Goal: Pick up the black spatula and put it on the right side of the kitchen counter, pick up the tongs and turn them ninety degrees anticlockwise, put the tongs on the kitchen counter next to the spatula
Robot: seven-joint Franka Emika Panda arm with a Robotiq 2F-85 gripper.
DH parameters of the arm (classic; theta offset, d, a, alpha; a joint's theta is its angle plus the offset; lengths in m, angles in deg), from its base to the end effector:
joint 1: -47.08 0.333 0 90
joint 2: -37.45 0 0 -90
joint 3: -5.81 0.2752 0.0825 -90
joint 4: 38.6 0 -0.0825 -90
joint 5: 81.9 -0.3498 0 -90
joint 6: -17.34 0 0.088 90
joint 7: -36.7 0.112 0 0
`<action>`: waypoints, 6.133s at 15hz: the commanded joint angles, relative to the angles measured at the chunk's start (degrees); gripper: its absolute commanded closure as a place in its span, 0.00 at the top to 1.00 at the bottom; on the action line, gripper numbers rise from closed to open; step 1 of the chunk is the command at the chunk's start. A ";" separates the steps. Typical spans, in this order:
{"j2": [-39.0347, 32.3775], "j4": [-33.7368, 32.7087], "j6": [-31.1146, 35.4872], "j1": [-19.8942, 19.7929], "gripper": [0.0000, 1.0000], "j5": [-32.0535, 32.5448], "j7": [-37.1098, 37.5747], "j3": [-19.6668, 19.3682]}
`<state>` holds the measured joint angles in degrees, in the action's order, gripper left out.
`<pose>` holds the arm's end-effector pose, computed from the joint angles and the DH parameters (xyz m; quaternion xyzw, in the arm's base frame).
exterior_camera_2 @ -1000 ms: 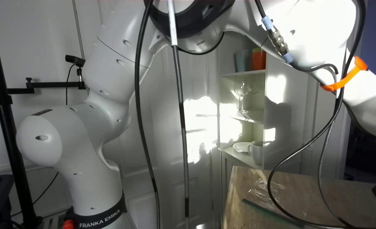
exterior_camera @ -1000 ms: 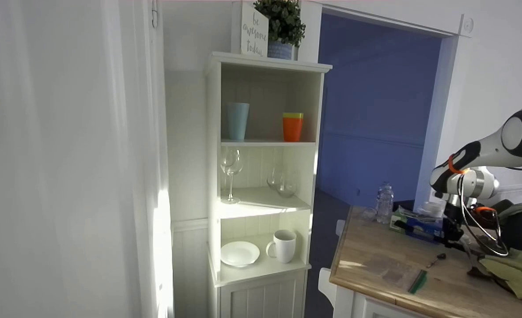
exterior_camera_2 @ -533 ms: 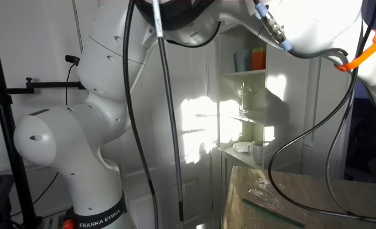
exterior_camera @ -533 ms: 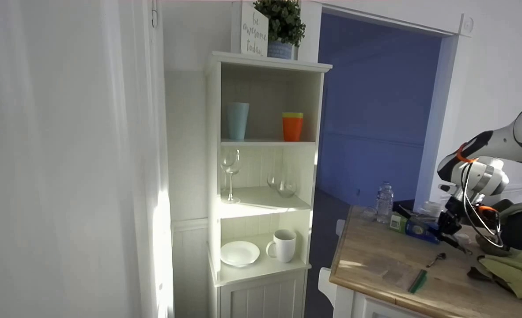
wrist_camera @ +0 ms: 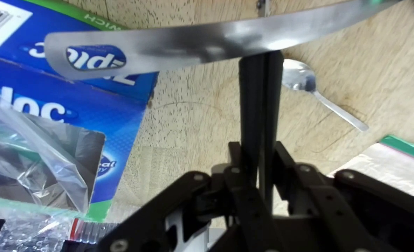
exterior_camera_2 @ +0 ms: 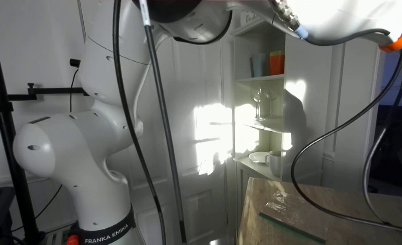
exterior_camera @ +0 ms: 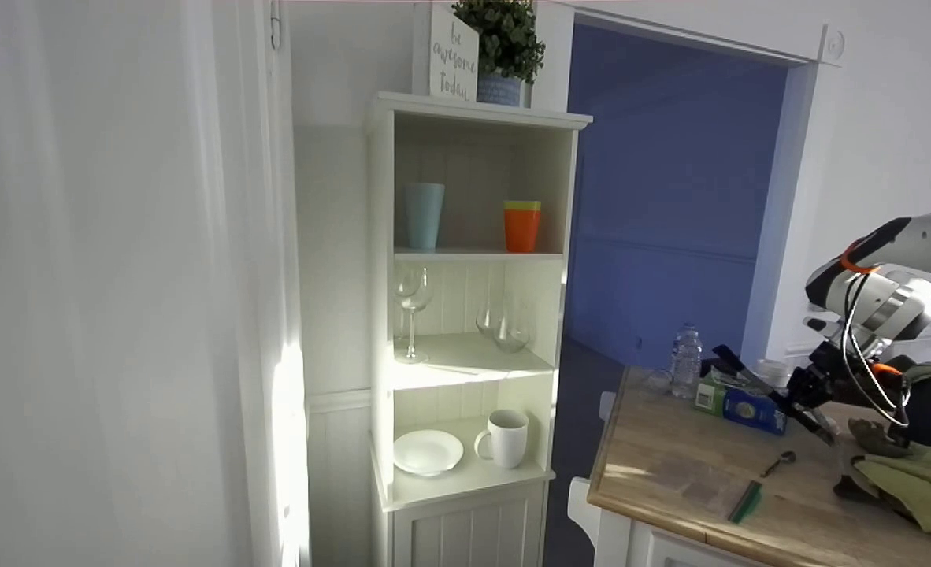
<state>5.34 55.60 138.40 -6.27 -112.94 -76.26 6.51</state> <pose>0.4015 -0.4844 0.2680 -0.9064 -0.3541 -0.2185 0.0723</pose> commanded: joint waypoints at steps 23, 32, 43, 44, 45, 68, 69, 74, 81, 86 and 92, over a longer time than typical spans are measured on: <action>11.27 16.68 25.50 11.41 0.24 14.34 -0.85 -8.13; 10.15 19.89 26.49 13.23 0.06 25.08 -13.74 -8.62; 6.25 19.39 33.37 14.23 0.06 37.34 -34.18 -11.67; 5.61 19.37 35.09 13.93 0.06 37.71 -35.42 -11.33; 4.91 19.44 36.79 13.34 0.06 37.38 -36.78 -10.59; -3.27 10.23 31.51 8.64 0.47 40.11 -43.96 -7.36; -3.43 9.93 31.37 8.40 0.47 40.31 -43.96 -7.12; -4.16 8.85 30.95 7.64 0.44 41.16 -43.97 -6.40; -3.96 8.49 30.70 6.57 0.54 41.93 -43.97 -5.07; -3.89 8.15 30.78 5.83 0.63 42.49 -43.97 -4.32; -0.94 10.68 31.02 3.16 0.60 44.50 -43.97 -0.94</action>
<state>1.91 64.55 170.10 -0.71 -70.64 -118.81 3.11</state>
